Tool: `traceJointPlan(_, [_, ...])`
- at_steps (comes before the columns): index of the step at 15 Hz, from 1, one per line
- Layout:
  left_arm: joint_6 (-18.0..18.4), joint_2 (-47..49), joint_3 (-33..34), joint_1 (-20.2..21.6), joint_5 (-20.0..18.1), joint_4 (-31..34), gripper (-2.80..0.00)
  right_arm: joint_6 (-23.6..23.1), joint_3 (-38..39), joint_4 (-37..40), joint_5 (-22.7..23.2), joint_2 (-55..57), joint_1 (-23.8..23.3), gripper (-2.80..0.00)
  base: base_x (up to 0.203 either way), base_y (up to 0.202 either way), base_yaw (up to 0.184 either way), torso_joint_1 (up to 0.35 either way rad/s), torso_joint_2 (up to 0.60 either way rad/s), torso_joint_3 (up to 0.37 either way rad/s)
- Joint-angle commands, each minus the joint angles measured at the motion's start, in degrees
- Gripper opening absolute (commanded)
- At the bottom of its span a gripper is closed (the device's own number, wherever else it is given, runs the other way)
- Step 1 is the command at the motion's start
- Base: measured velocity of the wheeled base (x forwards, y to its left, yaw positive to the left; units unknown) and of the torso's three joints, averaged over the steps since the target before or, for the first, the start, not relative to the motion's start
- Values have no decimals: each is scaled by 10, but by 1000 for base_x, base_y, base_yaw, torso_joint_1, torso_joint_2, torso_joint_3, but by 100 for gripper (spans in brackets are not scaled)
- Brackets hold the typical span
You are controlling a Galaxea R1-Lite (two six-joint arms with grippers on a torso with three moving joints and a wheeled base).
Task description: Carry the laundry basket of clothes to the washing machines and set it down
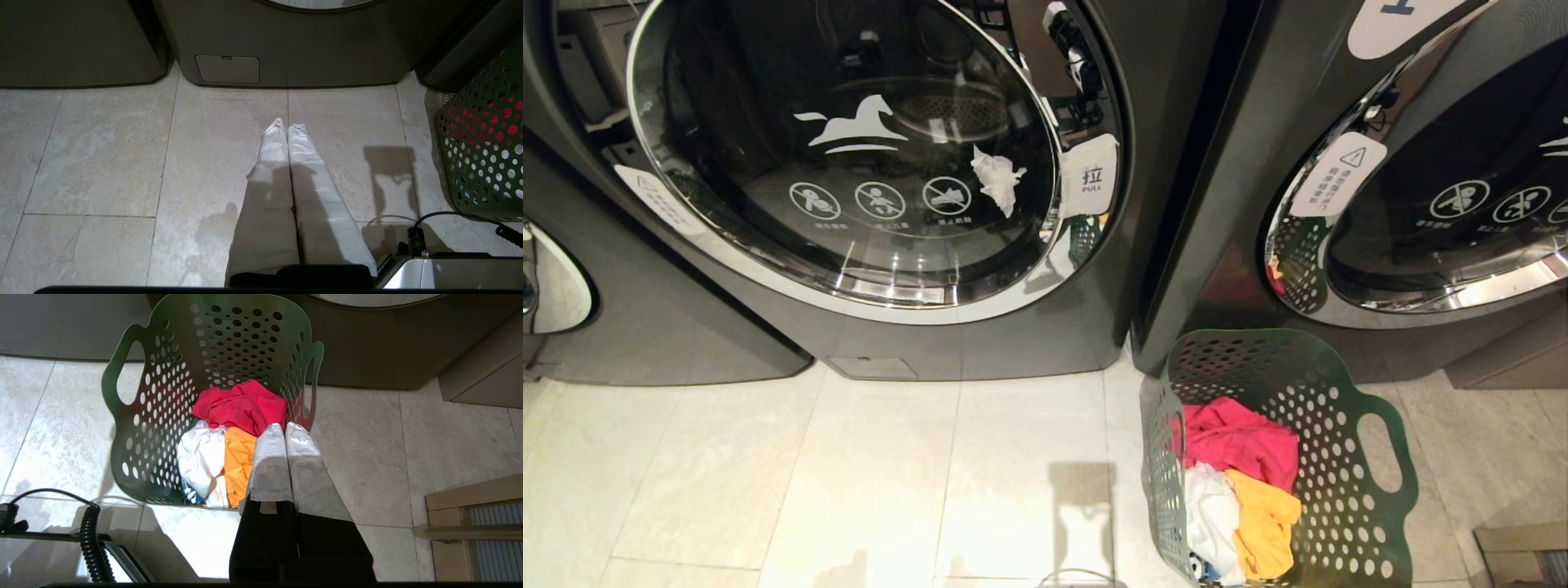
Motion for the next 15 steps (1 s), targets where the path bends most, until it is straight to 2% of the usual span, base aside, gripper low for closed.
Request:
traceJointPlan(1, [0,1,0,0,0,0,-280,0,0,0,0,1,0,-280,0,0,0,0,0,0])
traceJointPlan(15, [0,1,0,0,0,0,-280,0,0,0,0,1,0,-280,0,0,0,0,0,0])
